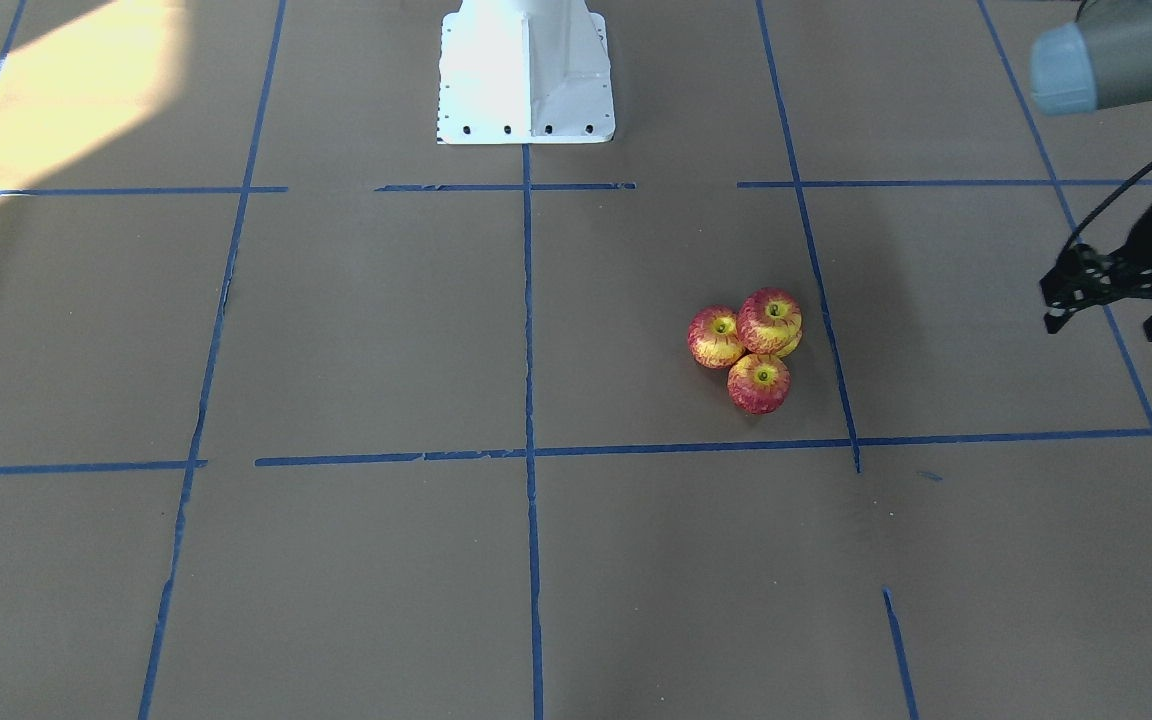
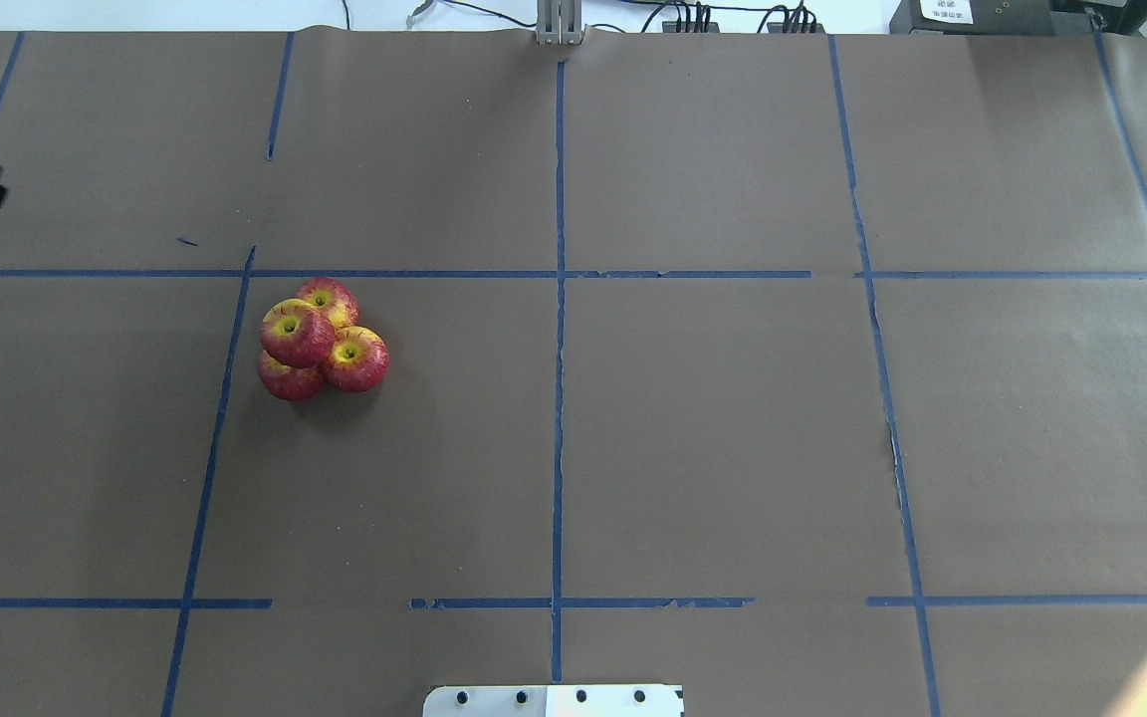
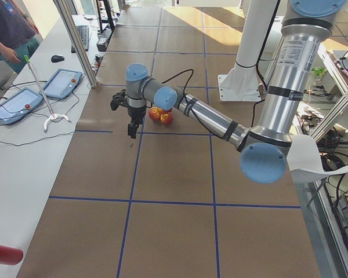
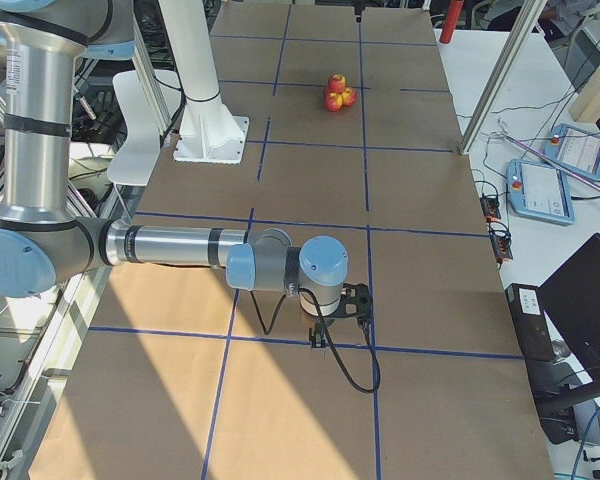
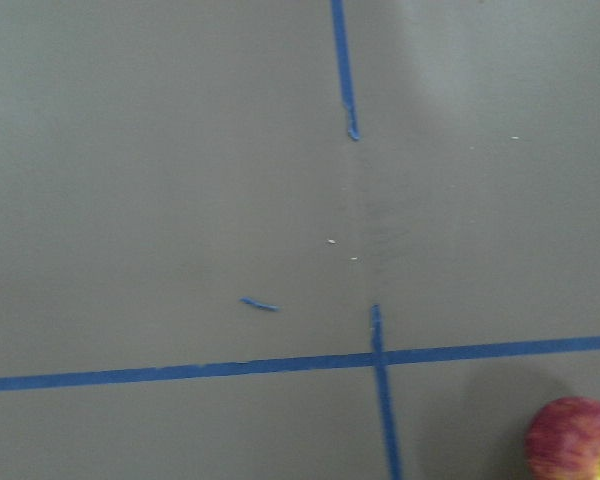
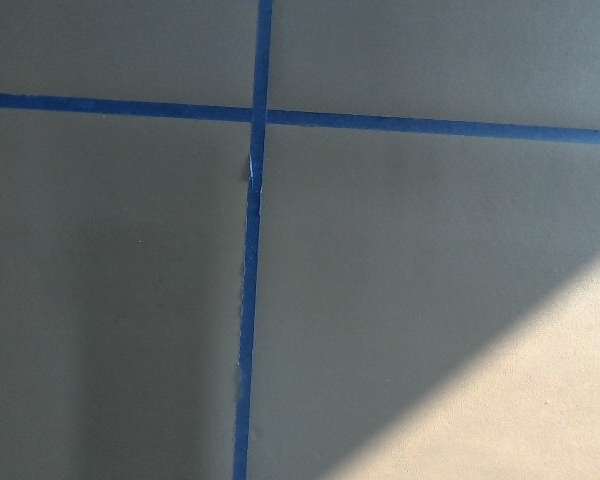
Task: Stack apples
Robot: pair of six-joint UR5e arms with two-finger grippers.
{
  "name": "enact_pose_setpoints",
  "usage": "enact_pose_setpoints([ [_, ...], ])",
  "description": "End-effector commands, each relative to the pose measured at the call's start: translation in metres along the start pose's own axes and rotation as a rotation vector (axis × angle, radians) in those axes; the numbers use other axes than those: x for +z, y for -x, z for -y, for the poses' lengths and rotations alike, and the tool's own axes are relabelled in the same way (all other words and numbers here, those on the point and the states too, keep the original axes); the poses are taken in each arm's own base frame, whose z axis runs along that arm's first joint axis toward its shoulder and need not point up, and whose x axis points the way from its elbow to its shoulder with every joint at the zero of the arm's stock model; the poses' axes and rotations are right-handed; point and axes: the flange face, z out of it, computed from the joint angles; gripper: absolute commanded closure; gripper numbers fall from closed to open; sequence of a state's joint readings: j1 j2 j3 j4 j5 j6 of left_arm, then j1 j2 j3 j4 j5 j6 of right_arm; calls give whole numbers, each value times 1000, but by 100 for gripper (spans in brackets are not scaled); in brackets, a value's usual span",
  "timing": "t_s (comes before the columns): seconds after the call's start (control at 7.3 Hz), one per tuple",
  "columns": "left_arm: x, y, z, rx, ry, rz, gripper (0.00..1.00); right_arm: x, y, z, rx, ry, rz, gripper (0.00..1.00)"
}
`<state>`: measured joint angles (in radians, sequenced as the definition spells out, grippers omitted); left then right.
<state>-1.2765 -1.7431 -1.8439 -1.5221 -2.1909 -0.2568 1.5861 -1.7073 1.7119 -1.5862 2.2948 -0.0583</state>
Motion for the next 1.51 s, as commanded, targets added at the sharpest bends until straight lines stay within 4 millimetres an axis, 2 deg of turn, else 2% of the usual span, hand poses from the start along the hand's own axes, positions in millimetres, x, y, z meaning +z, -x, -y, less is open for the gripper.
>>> enact_pose_setpoints([
  [0.0, -6, 136, -76, -62, 46, 11, 0, 0, 0, 0, 0, 0, 0, 0],
  [0.14, 0, 184, -105, -153, 58, 5, 0, 0, 0, 0, 0, 0, 0, 0],
  [0.27, 13, 195, -129, -178, 88, -26, 0, 0, 0, 0, 0, 0, 0, 0],
  [0.41, 16, 195, -134, -189, 97, -48, 0, 0, 0, 0, 0, 0, 0, 0],
  [1.37, 19, 197, -135, -189, 102, -43, 0, 0, 0, 0, 0, 0, 0, 0],
])
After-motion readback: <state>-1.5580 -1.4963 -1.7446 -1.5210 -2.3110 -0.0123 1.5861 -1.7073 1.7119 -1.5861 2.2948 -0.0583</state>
